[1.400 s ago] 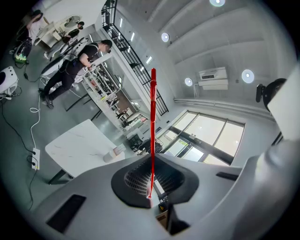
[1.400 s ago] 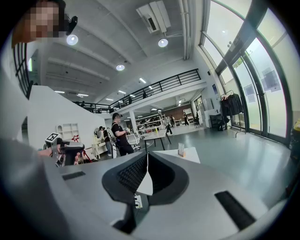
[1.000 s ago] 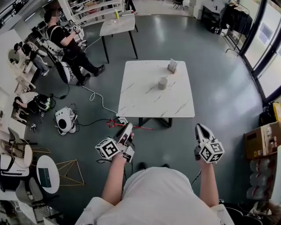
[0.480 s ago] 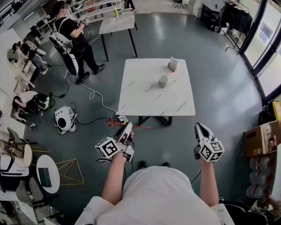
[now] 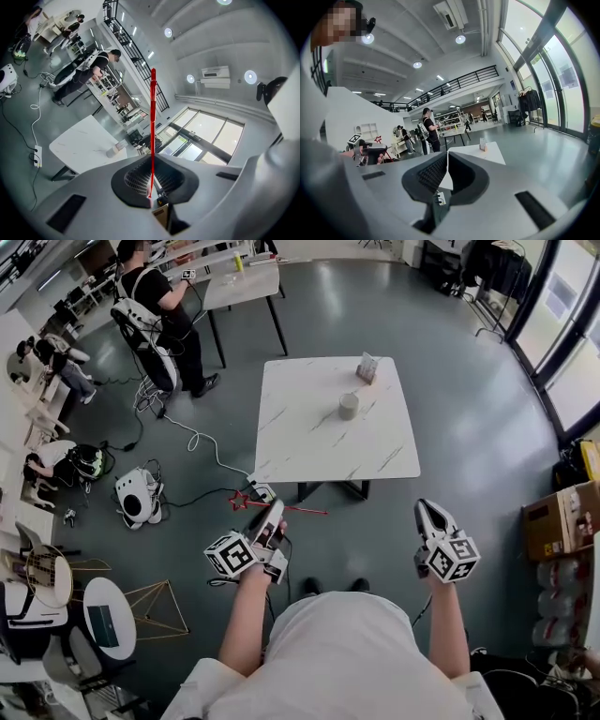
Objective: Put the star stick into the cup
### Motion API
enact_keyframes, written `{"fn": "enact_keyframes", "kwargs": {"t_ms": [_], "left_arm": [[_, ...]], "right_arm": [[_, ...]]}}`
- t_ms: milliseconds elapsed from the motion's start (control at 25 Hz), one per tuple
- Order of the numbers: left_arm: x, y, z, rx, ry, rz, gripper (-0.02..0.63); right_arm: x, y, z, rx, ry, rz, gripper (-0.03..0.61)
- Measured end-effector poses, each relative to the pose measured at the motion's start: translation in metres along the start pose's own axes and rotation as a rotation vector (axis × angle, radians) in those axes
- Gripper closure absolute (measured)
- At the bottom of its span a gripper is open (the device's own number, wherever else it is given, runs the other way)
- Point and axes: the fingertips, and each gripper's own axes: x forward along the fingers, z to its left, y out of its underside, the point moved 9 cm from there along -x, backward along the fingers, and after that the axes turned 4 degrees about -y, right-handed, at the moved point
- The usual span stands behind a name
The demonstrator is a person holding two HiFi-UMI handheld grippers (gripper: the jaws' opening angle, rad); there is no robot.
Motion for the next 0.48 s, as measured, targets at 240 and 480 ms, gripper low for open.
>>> {"fn": "enact_keyframes", "kwargs": {"t_ms": [240, 480], "left_arm": [[-0.009, -0.009, 0.014, 0.011, 0.015, 0.029, 0.591], [-0.022, -0.02, 0.032, 0.009, 0.031, 0.064, 0.591]], "right_arm": [[0.003, 0.011, 0.021, 0.006, 0.027, 0.006, 0.55], [0.007, 0.021, 0.047, 0.025, 0.06, -0.004, 0.55]]}}
